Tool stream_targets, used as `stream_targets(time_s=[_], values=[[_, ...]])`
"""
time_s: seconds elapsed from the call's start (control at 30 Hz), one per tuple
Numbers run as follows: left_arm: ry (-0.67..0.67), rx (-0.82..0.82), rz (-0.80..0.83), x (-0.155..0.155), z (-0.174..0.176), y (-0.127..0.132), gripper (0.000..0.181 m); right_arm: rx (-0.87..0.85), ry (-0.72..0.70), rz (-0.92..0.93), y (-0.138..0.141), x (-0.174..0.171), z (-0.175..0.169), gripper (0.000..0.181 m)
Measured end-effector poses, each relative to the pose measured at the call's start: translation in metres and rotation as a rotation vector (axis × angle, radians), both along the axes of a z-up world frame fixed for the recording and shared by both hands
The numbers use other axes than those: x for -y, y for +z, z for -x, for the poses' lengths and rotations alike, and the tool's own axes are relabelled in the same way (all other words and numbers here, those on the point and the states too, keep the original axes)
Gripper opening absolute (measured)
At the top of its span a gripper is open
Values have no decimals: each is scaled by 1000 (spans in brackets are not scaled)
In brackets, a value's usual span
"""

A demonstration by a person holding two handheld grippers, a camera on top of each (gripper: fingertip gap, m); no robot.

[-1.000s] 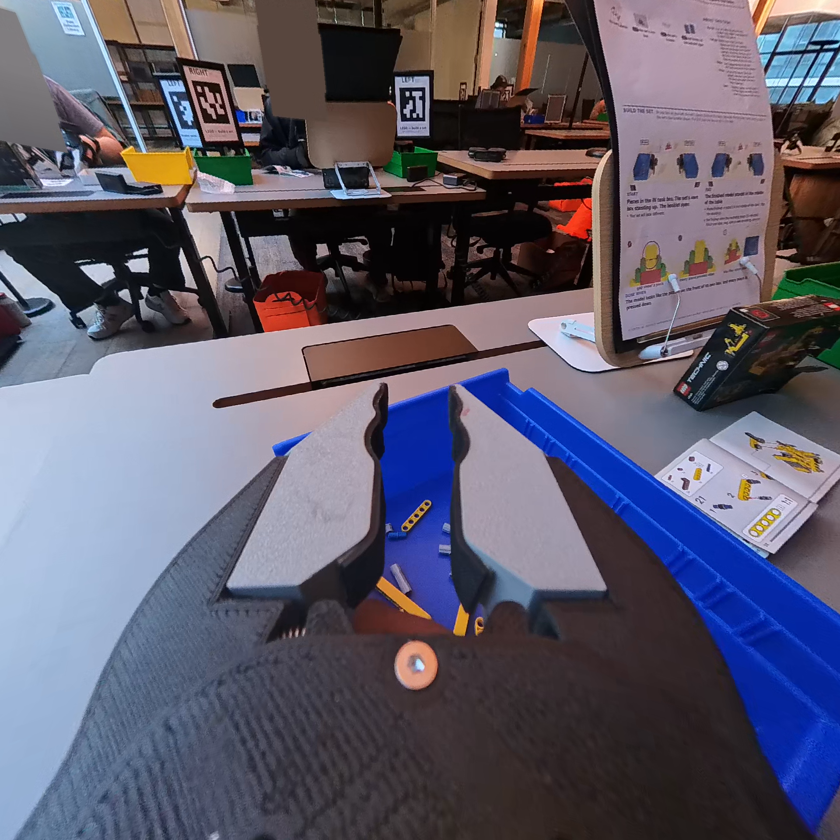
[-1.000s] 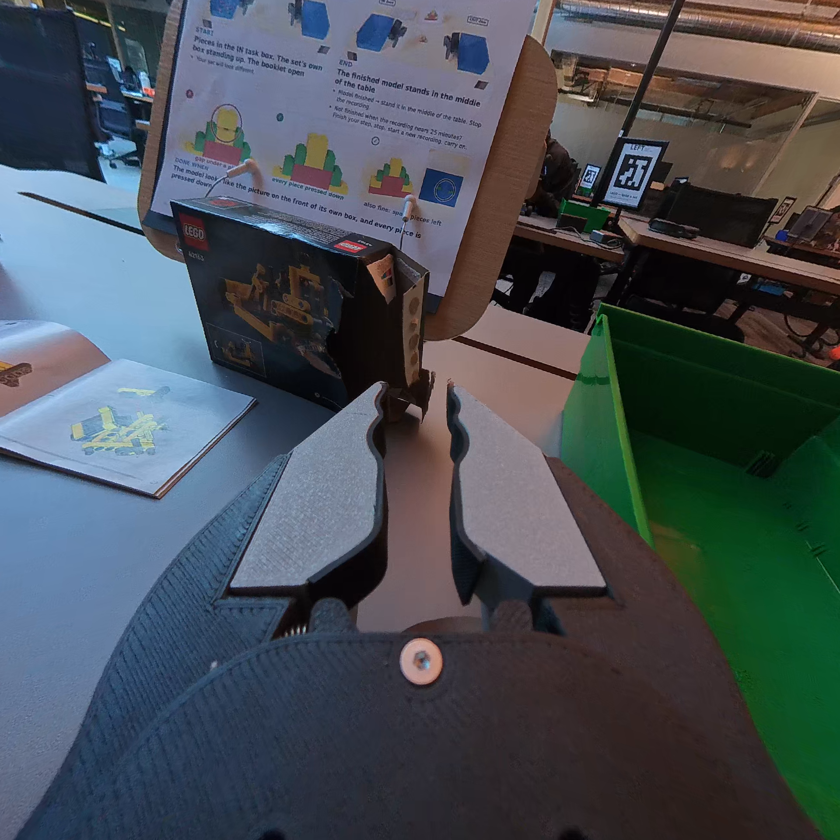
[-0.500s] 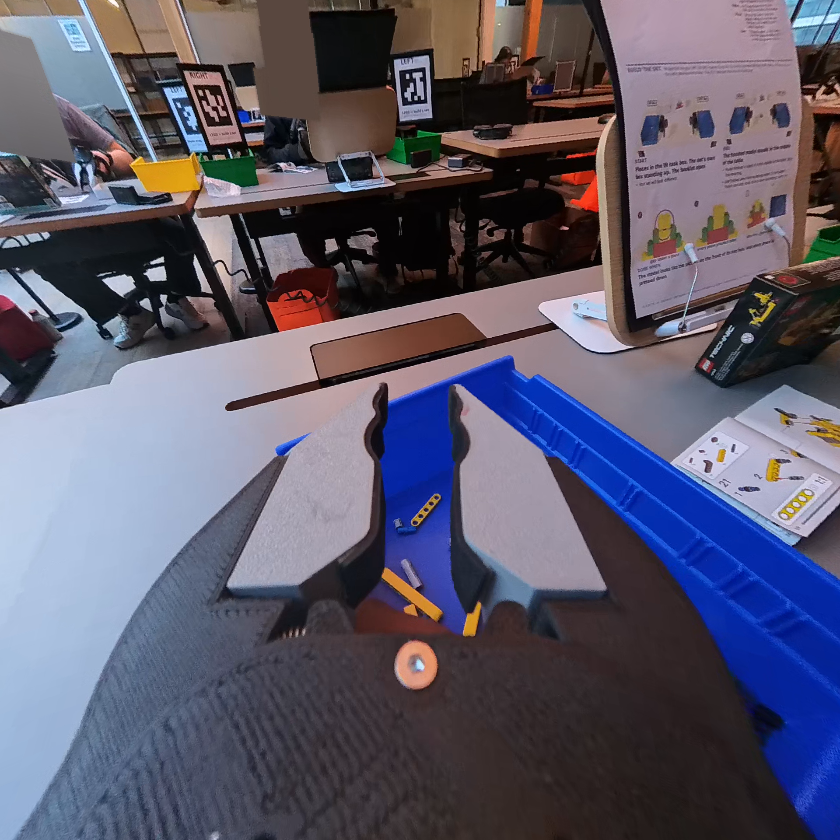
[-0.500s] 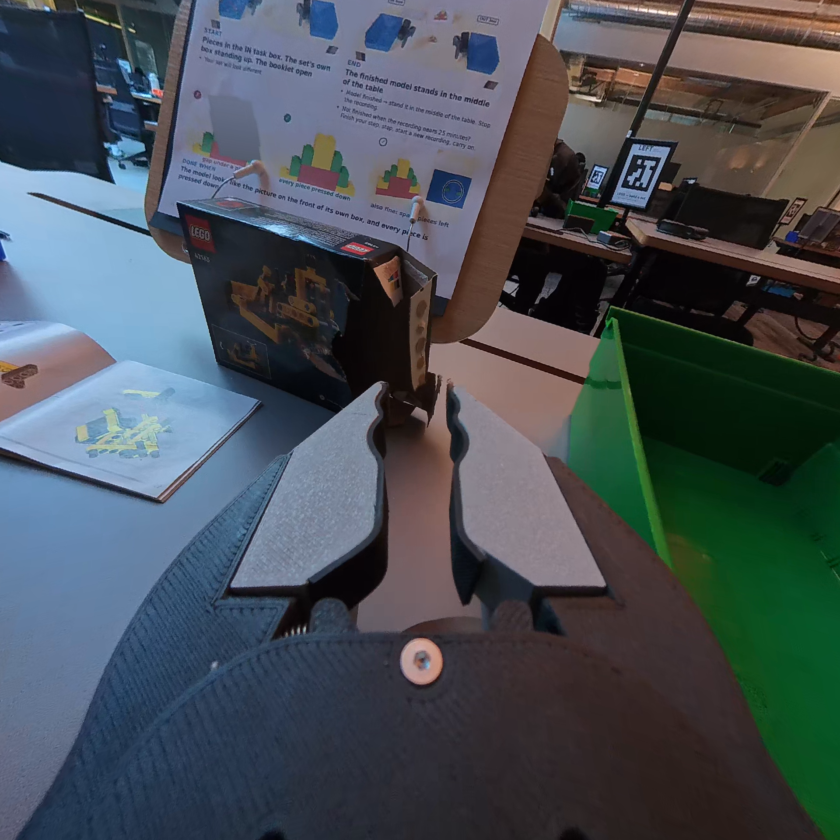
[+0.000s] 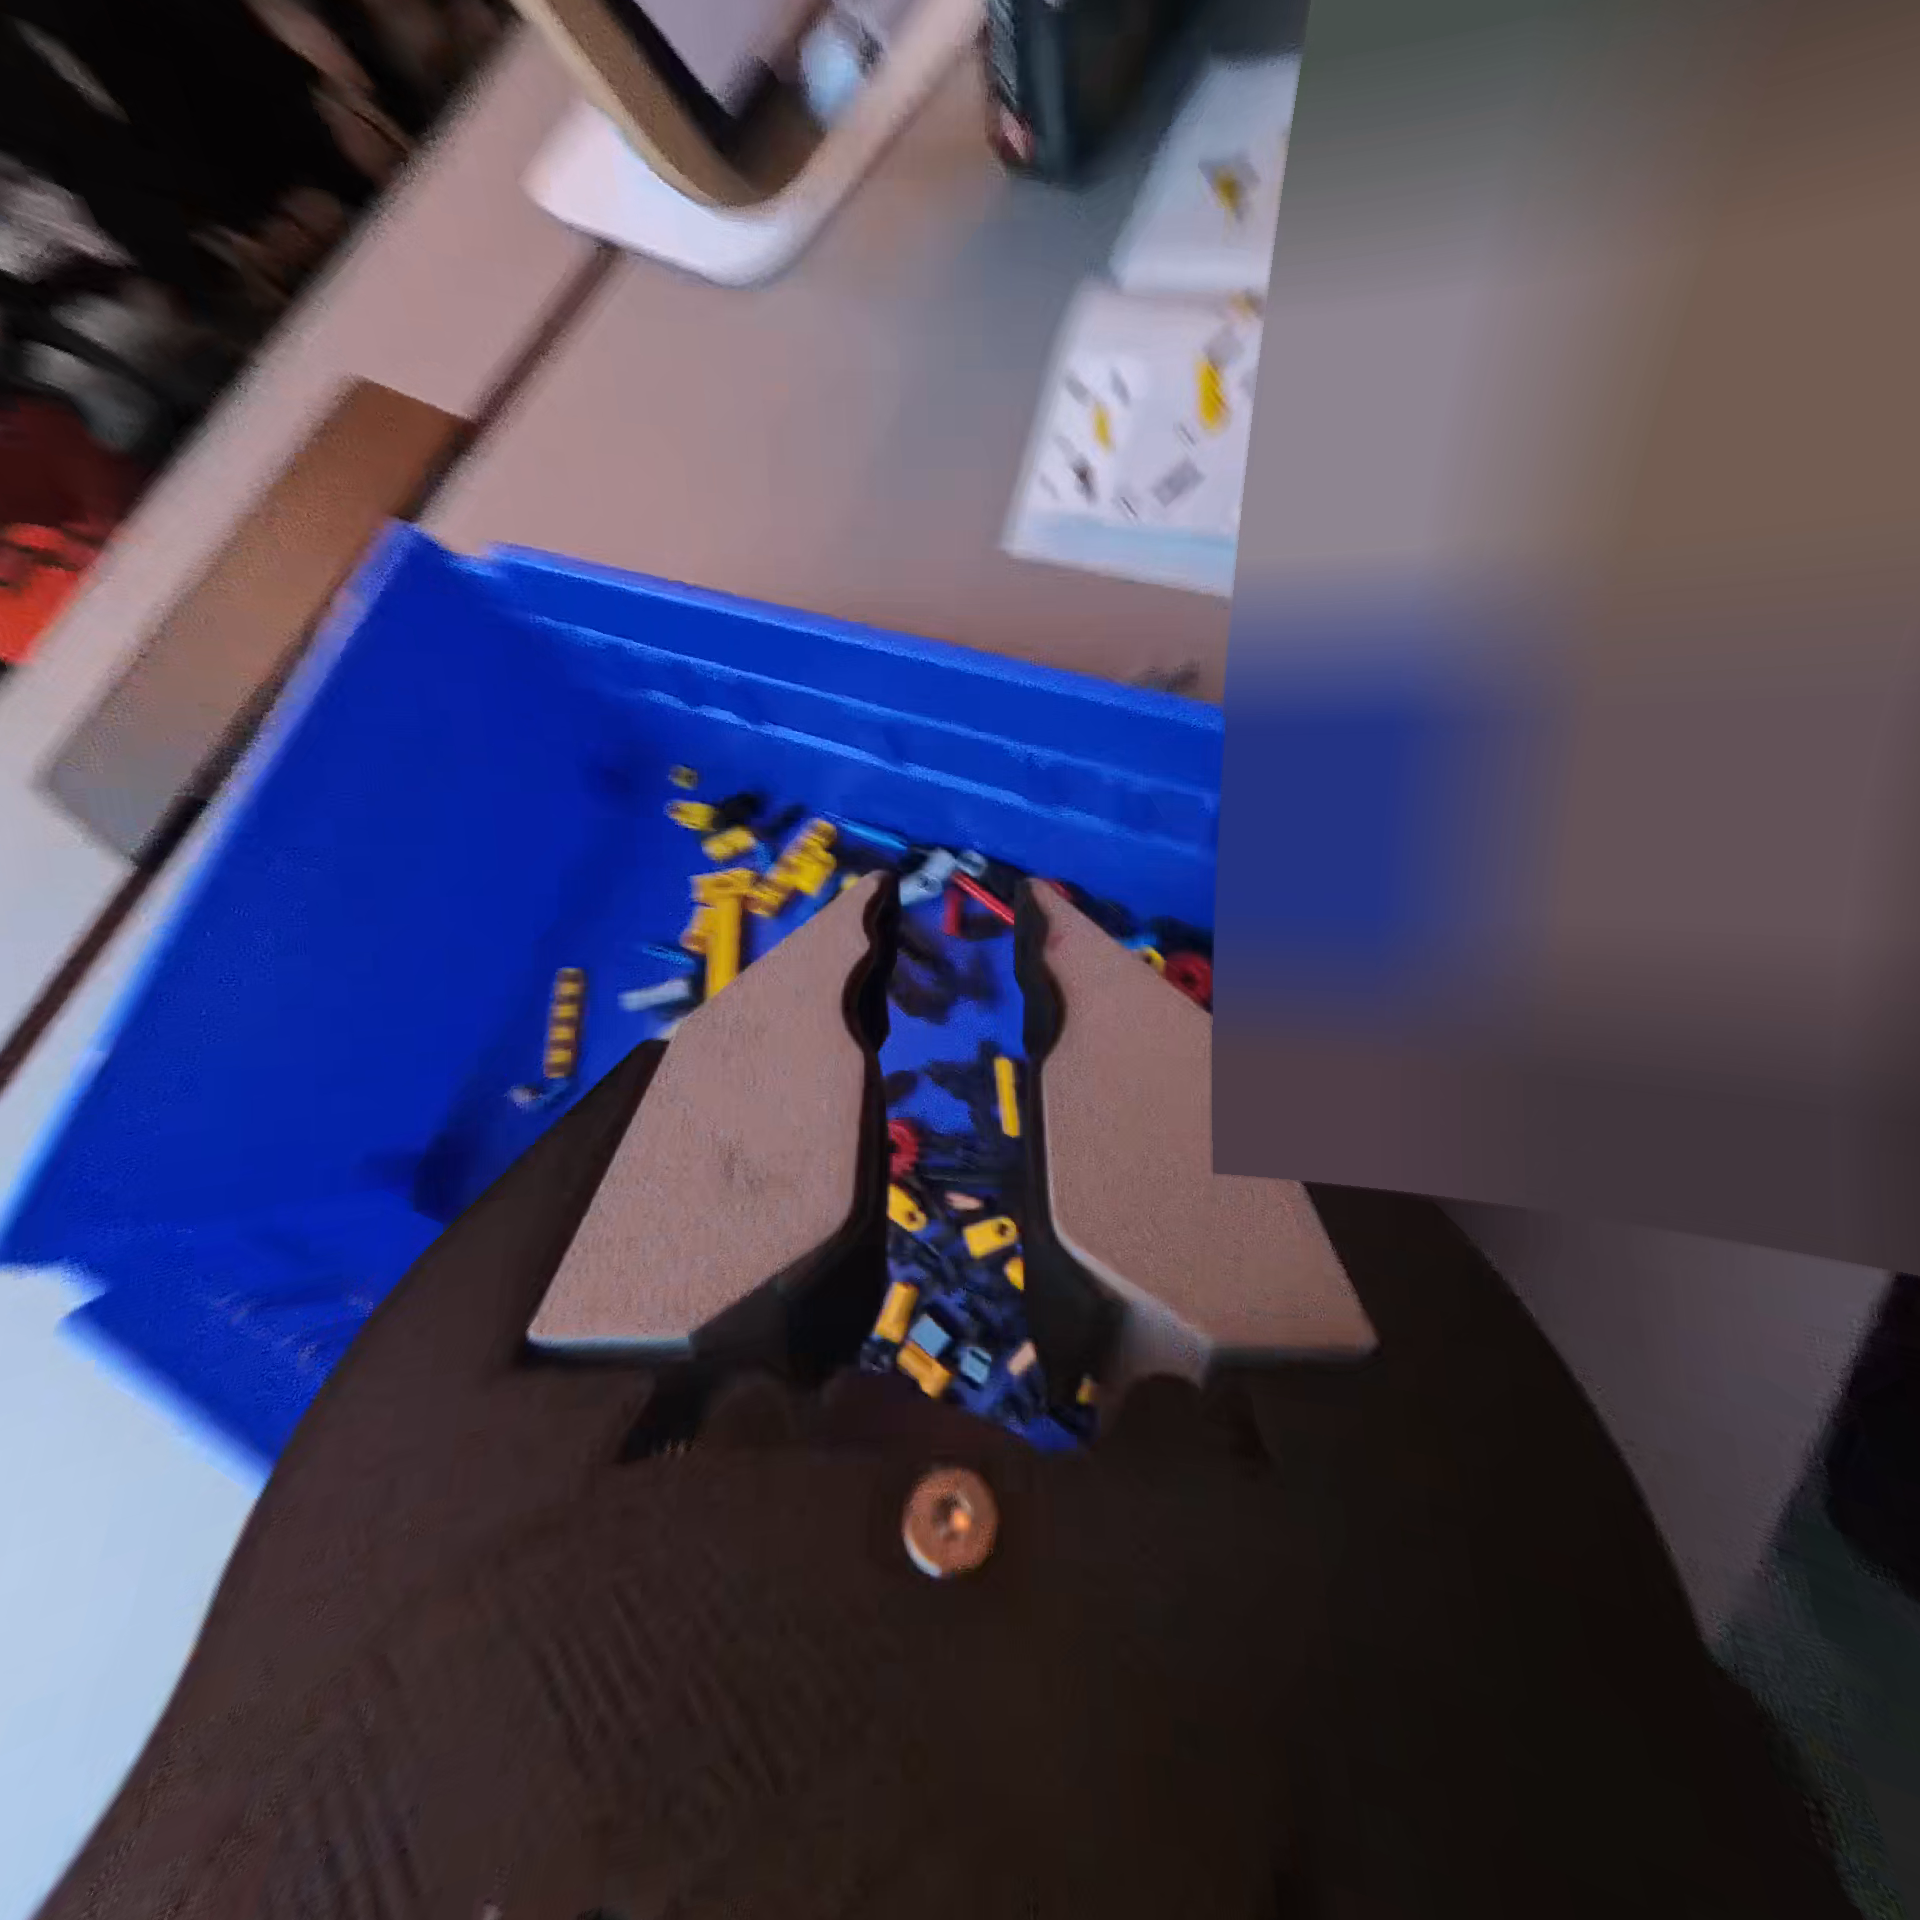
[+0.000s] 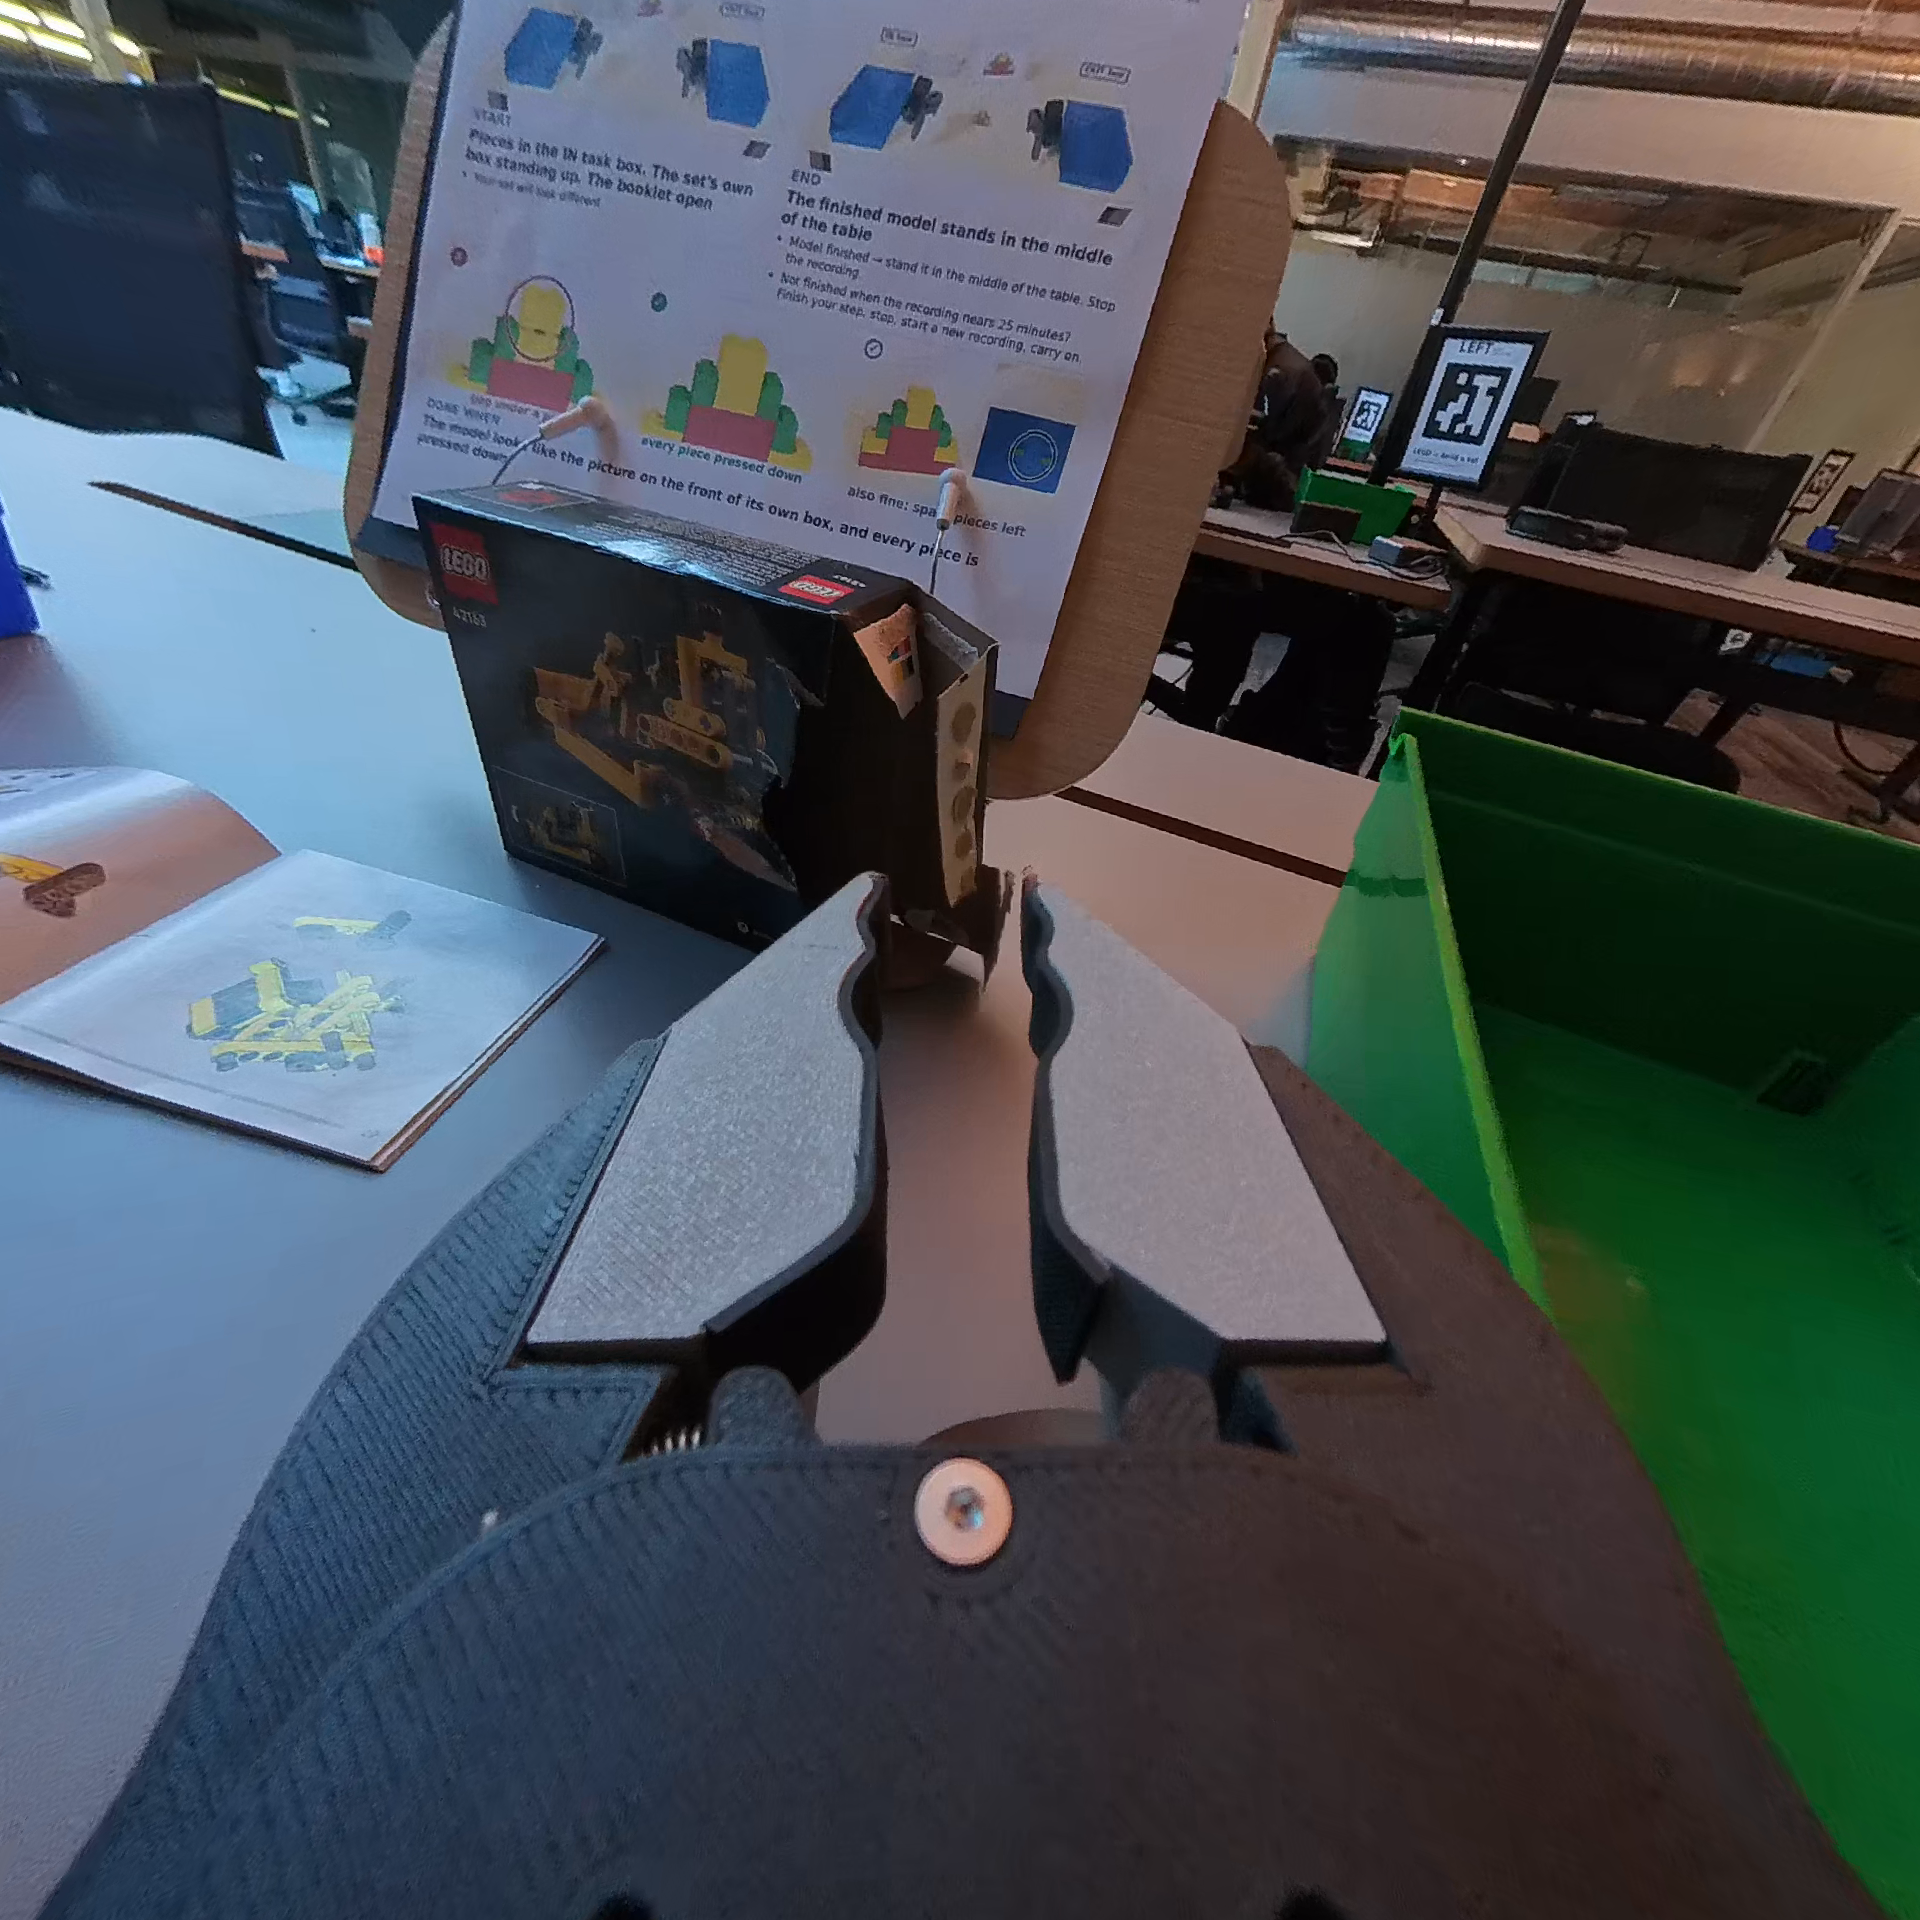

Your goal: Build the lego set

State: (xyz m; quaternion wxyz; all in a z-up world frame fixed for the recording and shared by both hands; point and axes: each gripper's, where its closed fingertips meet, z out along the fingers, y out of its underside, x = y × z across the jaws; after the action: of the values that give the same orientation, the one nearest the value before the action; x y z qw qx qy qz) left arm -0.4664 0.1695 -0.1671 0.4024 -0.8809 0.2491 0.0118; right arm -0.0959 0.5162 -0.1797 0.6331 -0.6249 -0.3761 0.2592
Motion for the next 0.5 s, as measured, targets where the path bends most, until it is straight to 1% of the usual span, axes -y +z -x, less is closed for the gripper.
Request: stream_targets(time_s=[0.03, 0.07, 0.13, 0.2, 0.3, 0.5], values=[[-44, -26, 74, 3, -10, -15, 20, -5, 6, 3, 0, 1, 0, 21], [-79, -50, 152, 6, -17, -30, 19, -9, 15, 6, 0, 2, 1, 22], [-111, -116, 304, 14, -19, -57, 20, -13, 30, 7, 1, 5, 2, 22], [-123, -158, 402, 22, -18, -74, 20, -17, 49, 8, 1, 8, 4, 22], [-128, -164, 490, 32, -17, -86, 20, -22, 72, 10, 2, 13, 6, 22], [-108, -153, 564, 34, -18, -99, 15, -42, 102, 22, 3, 17, 7, 22]])
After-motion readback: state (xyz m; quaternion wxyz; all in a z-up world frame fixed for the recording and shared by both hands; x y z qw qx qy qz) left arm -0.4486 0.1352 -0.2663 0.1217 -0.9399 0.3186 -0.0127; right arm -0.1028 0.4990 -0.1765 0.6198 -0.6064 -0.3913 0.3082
